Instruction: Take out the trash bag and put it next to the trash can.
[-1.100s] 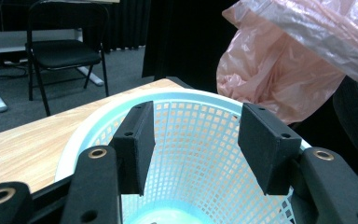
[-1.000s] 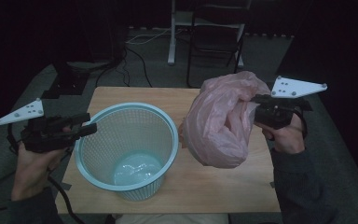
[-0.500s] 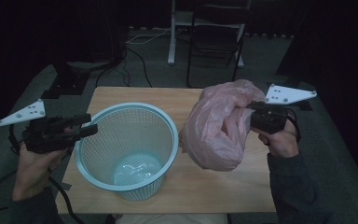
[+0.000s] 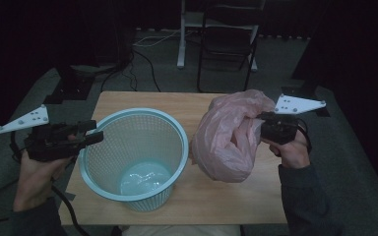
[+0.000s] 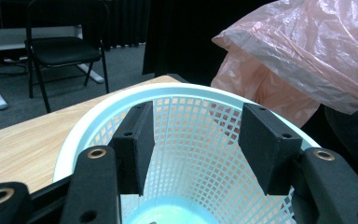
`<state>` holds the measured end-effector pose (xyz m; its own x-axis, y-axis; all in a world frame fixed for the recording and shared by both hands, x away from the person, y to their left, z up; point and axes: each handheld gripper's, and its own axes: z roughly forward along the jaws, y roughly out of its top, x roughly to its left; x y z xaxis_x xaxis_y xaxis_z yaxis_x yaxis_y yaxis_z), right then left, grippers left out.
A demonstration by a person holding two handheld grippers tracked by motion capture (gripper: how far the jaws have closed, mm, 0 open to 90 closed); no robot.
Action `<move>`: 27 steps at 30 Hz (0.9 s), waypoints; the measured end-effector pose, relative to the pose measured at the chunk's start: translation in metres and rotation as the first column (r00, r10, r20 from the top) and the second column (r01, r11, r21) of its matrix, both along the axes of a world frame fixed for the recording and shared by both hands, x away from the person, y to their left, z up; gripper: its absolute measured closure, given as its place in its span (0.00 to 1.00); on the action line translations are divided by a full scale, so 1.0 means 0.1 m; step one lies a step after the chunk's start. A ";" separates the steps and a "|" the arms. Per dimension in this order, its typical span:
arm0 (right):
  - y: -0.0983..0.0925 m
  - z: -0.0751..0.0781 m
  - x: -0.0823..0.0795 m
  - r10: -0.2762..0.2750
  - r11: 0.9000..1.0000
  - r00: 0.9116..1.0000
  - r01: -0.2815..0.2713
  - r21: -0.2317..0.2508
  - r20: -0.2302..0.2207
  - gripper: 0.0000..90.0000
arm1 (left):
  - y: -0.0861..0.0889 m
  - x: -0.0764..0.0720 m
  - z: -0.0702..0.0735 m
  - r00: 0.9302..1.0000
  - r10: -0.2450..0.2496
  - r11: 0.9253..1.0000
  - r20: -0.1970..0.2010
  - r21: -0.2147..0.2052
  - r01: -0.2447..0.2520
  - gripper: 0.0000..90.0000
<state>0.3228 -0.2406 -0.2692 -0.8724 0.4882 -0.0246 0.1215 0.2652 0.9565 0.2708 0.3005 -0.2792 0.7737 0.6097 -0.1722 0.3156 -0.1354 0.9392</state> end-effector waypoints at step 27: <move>0.06 -0.25 0.05 0.017 1.000 0.999 -0.017 0.021 -0.031 0.99 | 0.01 -0.01 -0.01 1.000 0.000 1.000 -0.002 0.001 0.000 0.51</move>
